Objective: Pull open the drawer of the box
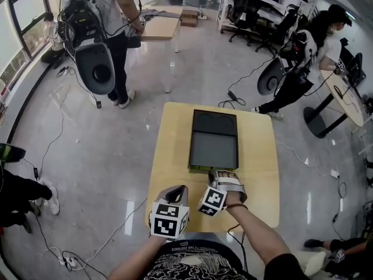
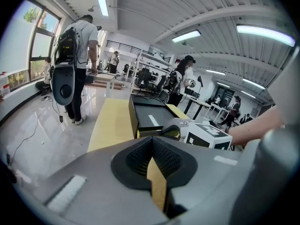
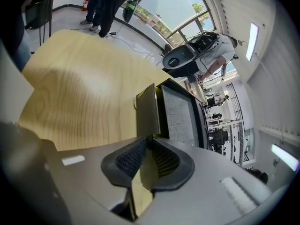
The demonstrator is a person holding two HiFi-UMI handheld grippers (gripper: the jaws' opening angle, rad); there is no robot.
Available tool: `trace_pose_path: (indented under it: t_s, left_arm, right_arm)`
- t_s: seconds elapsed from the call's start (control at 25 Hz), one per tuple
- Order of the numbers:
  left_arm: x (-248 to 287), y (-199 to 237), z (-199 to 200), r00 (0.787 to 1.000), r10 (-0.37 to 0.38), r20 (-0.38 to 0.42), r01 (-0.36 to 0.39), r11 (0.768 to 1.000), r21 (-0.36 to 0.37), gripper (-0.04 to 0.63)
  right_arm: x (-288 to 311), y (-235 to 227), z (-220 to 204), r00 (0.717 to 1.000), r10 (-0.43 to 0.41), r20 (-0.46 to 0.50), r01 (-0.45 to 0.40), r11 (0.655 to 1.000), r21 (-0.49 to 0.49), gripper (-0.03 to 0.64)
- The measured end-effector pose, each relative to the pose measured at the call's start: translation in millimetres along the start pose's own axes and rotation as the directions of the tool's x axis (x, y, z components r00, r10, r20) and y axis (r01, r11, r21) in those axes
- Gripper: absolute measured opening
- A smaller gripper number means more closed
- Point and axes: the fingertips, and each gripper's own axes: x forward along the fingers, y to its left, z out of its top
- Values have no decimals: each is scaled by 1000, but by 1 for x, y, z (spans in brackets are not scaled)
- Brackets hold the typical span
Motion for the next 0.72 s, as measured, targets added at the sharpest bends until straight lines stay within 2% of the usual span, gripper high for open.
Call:
trace_pose_path:
  t_s: [0.36,0.64,0.72]
  left_arm:
    - [-44,-67,-43,1000,-21,-8,21,1000,19,20]
    - [-105,-57,-112,1000,-25,-10,25,999,27,20]
    - [-116,-62,-118,1000,-27,-11,27,999,30,20]
  right_arm:
    - [-68,53,-36,1000,10,-1,-9,1000,29,51]
    - [-110,133,-4,1000,13,-7,-13,999,38,51]
    - [-123,142,-4,1000,16,-8,-16,999,43,51]
